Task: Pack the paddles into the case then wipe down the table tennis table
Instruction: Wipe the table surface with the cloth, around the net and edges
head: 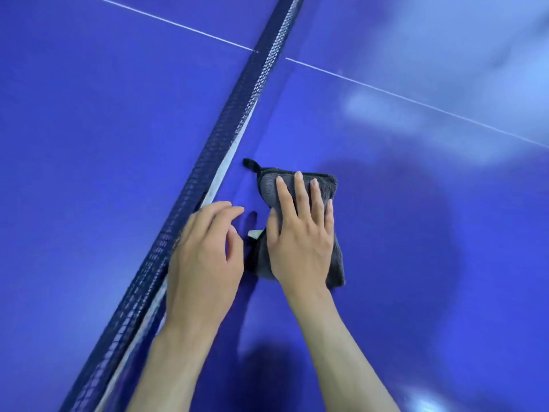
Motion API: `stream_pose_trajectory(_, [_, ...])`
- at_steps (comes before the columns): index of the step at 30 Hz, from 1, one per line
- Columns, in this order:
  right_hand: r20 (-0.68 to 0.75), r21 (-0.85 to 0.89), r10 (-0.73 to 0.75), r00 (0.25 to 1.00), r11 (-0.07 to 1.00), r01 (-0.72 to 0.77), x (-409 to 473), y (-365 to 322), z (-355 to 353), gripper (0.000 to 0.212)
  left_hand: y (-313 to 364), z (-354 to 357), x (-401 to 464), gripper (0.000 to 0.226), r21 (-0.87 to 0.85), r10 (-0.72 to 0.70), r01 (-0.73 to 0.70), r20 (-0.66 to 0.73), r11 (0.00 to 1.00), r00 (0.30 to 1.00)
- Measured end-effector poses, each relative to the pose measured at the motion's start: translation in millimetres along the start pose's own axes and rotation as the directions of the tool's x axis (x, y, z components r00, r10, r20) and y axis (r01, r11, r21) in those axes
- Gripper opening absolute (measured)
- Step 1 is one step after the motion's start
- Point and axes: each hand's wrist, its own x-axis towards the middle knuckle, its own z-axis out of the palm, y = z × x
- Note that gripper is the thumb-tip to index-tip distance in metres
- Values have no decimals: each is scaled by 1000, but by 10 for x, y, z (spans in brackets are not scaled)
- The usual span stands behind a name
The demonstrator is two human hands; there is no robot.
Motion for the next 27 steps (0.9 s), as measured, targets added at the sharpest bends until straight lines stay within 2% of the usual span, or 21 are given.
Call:
stream_pose_trajectory(11, [-65, 5, 176, 982, 984, -176, -260, 1966, -656, 56, 1288, 1031, -549, 30, 9, 160, -162, 121, 987, 980])
stream_pose_trajectory(21, [-104, -35, 350, 931, 934, -355, -979, 3995, -1399, 56, 2668, 1982, -1209, 31, -42, 292, -290, 226, 956, 929])
stream_pose_trajectory(27, [-102, -53, 407, 908, 909, -413, -1442, 4765, -1742, 58, 3149, 2316, -1437, 31, -35, 359, -365, 287, 930, 888])
